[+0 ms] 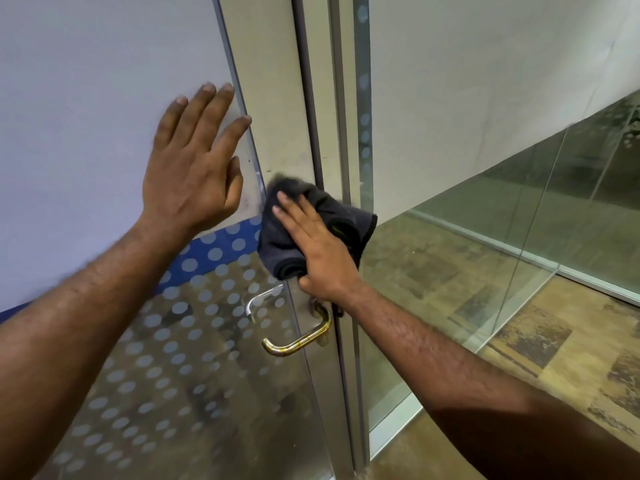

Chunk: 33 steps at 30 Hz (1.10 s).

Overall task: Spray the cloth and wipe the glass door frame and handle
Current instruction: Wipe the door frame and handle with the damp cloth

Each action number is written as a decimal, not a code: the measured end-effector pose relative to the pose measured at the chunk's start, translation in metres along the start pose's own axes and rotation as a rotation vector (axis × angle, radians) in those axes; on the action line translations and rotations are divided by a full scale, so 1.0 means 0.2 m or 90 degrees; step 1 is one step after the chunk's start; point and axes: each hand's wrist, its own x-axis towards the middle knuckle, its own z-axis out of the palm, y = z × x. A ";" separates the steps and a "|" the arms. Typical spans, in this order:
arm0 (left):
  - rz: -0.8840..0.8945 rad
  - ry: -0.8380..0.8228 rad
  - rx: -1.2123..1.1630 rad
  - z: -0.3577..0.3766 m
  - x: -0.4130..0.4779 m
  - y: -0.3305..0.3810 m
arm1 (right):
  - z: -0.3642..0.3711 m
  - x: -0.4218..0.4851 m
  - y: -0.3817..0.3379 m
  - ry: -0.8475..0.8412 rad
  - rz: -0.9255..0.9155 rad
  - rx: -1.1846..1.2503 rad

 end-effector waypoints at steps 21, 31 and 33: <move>0.022 -0.011 0.060 0.05 0.01 0.01 | 0.00 -0.19 0.22 -0.067 0.006 -0.290; 0.018 -0.022 0.063 0.04 0.00 0.02 | -0.02 0.12 -0.01 0.069 0.094 0.073; 0.018 -0.022 0.064 0.04 0.00 0.02 | 0.02 0.04 0.00 0.001 0.028 0.039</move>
